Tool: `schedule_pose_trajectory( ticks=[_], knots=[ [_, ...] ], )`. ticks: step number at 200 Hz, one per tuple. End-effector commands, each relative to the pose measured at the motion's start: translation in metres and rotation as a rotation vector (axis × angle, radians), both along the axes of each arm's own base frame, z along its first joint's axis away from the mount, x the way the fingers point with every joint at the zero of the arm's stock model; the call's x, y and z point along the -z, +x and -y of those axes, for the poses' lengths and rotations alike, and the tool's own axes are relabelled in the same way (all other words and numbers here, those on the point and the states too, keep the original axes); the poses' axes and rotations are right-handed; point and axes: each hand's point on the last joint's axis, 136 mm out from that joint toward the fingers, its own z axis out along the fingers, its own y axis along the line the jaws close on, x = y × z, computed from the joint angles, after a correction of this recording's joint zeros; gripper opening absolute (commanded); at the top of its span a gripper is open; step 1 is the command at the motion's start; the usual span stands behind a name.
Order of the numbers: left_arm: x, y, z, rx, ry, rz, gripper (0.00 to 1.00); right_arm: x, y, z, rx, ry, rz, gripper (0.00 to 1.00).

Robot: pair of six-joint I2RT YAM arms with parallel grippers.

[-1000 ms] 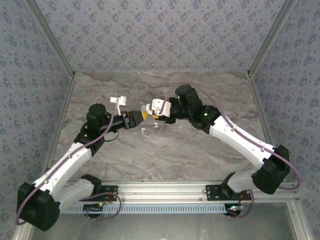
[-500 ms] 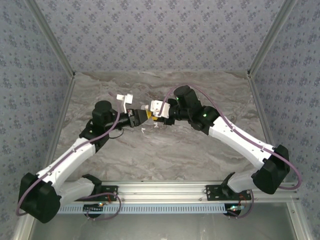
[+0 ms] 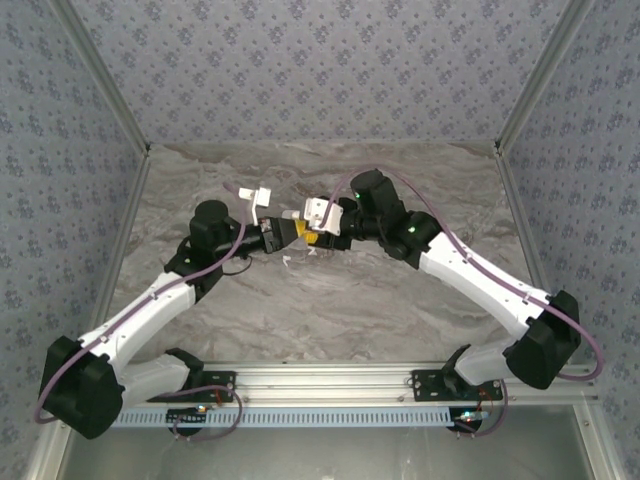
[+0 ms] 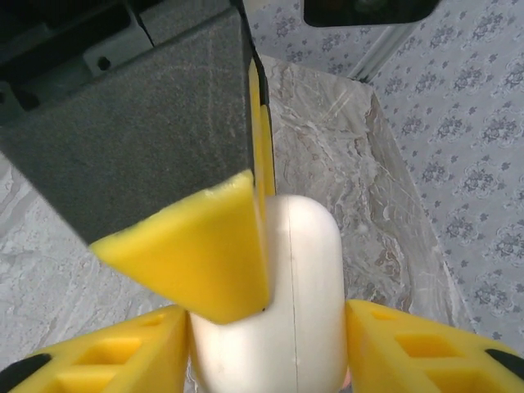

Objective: Insert wireless bluetooth earbuds into charging case

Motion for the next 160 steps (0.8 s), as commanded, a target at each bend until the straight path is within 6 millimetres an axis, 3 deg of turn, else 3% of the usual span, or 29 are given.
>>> schedule_pose_trajectory(
  ticks=[1, 6, 48, 89, 160],
  knots=[
    [-0.020, 0.010, 0.001, -0.022, -0.027, 0.088, 0.19, -0.040, -0.008, 0.021, 0.049, 0.168, -0.044, 0.62],
    [-0.020, 0.012, 0.002, -0.023, -0.028, 0.094, 0.18, -0.035, -0.009, 0.027, 0.065, 0.187, -0.068, 0.66],
    [-0.022, 0.018, 0.007, -0.031, -0.012, 0.210, 0.06, -0.066, -0.004, 0.082, 0.209, 0.506, -0.190, 1.00],
    [-0.028, 0.008, 0.016, -0.028, 0.035, 0.410, 0.00, -0.058, 0.013, 0.119, 0.352, 0.751, -0.429, 1.00],
    [-0.038, -0.003, 0.027, 0.036, 0.020, 0.546, 0.00, -0.037, 0.008, 0.109, 0.329, 0.783, -0.543, 1.00]
  ],
)
